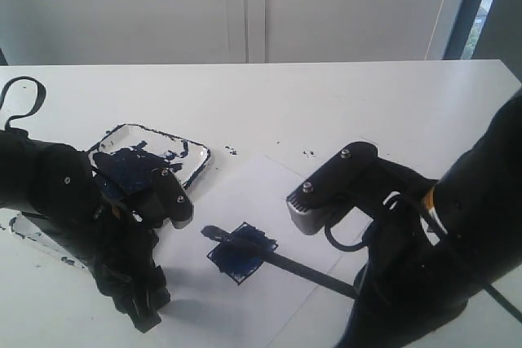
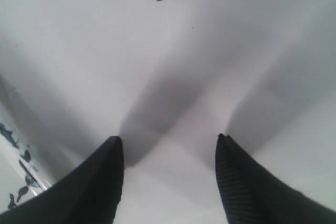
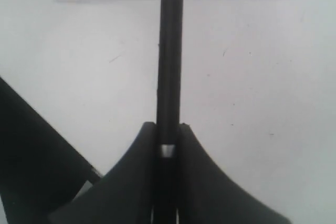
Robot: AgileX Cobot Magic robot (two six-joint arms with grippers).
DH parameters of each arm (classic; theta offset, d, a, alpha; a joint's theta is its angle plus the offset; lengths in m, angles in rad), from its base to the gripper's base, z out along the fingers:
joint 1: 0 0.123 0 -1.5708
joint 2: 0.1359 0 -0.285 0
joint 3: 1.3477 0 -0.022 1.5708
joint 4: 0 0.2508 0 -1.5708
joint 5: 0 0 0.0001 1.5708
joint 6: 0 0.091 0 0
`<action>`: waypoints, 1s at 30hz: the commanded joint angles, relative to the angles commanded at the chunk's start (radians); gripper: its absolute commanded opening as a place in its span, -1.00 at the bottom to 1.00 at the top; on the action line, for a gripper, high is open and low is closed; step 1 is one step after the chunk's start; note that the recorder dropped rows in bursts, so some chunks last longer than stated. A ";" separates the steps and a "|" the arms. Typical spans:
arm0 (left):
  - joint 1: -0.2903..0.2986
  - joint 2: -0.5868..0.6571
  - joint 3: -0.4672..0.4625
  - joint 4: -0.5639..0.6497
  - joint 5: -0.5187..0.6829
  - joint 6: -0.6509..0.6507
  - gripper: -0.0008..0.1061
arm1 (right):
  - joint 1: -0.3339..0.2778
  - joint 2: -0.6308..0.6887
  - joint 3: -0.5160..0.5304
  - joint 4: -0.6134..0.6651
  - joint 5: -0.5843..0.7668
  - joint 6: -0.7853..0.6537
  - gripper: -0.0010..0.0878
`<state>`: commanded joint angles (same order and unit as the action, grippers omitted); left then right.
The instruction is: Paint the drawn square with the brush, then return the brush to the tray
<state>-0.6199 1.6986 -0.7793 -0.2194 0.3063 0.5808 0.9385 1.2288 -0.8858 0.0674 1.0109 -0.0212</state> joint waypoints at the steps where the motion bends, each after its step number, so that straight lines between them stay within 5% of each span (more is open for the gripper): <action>1: 0.000 0.000 0.000 0.000 0.003 0.000 0.09 | 0.000 -0.002 -0.012 0.000 0.008 0.000 -0.98; 12: 0.000 -0.085 0.000 0.000 0.021 -0.031 0.09 | 0.000 -0.069 -0.045 -0.042 0.039 0.021 -0.98; 21: 0.000 -0.306 0.000 0.000 0.104 -0.085 0.05 | 0.000 -0.060 -0.048 -0.067 -0.131 0.021 -0.98; 30: 0.000 -0.441 0.000 0.000 0.227 -0.091 -0.96 | 0.000 0.127 -0.083 -0.067 -0.278 0.021 -0.98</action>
<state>-0.6199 1.2575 -0.7793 -0.2194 0.5331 0.4895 0.9385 1.3562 -0.9688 0.0000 0.7331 0.0000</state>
